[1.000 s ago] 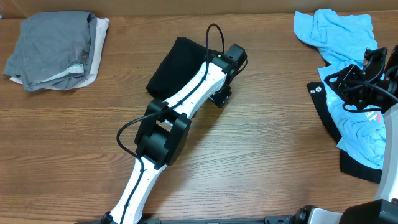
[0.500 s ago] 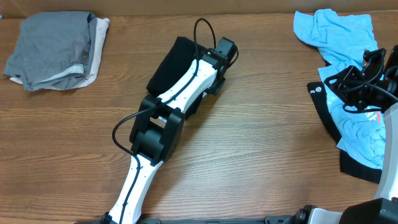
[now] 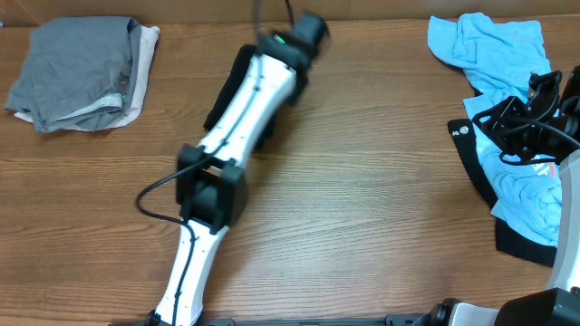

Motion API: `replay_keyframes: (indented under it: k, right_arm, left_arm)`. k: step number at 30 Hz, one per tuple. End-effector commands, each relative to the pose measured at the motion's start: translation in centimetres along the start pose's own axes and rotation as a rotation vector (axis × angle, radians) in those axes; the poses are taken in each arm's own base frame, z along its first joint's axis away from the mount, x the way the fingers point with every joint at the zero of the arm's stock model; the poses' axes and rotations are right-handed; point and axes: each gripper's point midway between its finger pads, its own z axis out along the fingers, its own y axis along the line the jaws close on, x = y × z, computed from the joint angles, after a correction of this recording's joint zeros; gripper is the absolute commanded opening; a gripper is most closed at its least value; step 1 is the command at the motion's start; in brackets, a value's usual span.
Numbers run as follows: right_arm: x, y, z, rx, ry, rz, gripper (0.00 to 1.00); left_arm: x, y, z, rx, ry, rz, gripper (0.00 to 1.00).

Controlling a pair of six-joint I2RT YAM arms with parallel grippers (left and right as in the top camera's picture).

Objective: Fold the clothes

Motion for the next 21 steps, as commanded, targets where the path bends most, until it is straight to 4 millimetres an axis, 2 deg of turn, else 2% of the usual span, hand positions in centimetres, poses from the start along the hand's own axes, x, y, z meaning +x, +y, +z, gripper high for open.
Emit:
replay_keyframes:
  k: [1, 2, 3, 4, 8, 14, 18, 21]
  right_arm:
    - [-0.4, 0.0, -0.2, 0.001, -0.012, -0.011, 0.25]
    - [-0.4, 0.1, -0.2, 0.0, -0.013, -0.011, 0.25]
    - [-0.5, 0.1, -0.2, -0.001, -0.018, -0.013, 0.25]
    - [-0.6, 0.1, -0.2, -0.001, -0.019, -0.014, 0.25]
    - [-0.4, 0.0, -0.2, 0.001, -0.013, -0.011, 0.25]
    - [0.2, -0.2, -0.2, 0.008, 0.012, 0.003, 0.25]
    - [0.9, -0.3, -0.2, 0.015, 0.037, 0.017, 0.25]
    - [1.2, -0.5, -0.2, 0.023, 0.048, 0.023, 0.25]
  left_arm:
    - [-2.2, 8.7, -7.1, -0.093, -0.163, -0.058, 0.04]
    - [-2.3, 10.1, -8.0, -0.105, -0.181, -0.061, 0.04]
    - [-2.2, 12.6, -9.5, -0.132, -0.214, -0.059, 0.04]
    - [-2.1, 14.1, -10.2, -0.151, -0.229, -0.053, 0.04]
    - [-1.4, 19.5, -11.8, -0.219, -0.267, -0.077, 0.04]
    - [0.5, 27.5, -12.0, -0.333, -0.29, -0.153, 0.04]
    - [2.0, 33.9, -12.3, -0.426, -0.337, -0.253, 0.04]
    - [3.6, 38.4, -11.6, -0.437, -0.385, -0.323, 0.04]
